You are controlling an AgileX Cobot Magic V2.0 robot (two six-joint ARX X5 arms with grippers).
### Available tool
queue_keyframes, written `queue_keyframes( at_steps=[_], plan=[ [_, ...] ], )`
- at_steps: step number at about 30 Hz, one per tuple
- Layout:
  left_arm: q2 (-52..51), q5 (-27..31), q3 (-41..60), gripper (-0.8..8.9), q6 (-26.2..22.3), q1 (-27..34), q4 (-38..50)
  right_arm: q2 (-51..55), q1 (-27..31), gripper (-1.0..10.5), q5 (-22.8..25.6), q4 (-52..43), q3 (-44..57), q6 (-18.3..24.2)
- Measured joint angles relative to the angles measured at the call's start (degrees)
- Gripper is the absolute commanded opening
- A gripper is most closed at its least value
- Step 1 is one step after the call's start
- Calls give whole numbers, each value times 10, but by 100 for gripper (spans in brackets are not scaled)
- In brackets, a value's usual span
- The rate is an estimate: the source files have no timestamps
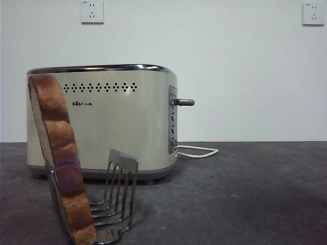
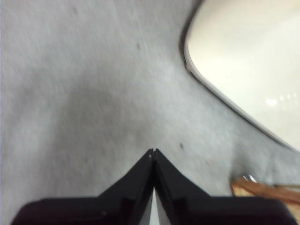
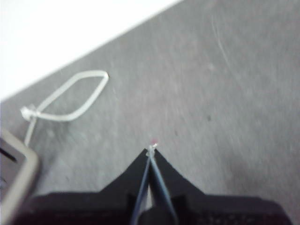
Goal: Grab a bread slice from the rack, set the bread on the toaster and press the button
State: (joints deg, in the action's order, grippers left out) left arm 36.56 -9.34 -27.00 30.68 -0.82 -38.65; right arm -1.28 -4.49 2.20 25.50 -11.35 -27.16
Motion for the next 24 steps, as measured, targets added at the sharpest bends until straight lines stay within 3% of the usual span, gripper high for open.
queue_keyframes(
  at_steps=[9,15,24],
  plan=[
    [31,-6,-130,0,7,-37,-104,-16,0,-8,24,7,-82,-9],
    [30,-14,-209,0,27,-74,-196,-47,0,-8,49,38,-150,30],
    [32,-63,-261,10,145,-139,-293,-140,0,-8,52,41,-227,105]
  ],
)
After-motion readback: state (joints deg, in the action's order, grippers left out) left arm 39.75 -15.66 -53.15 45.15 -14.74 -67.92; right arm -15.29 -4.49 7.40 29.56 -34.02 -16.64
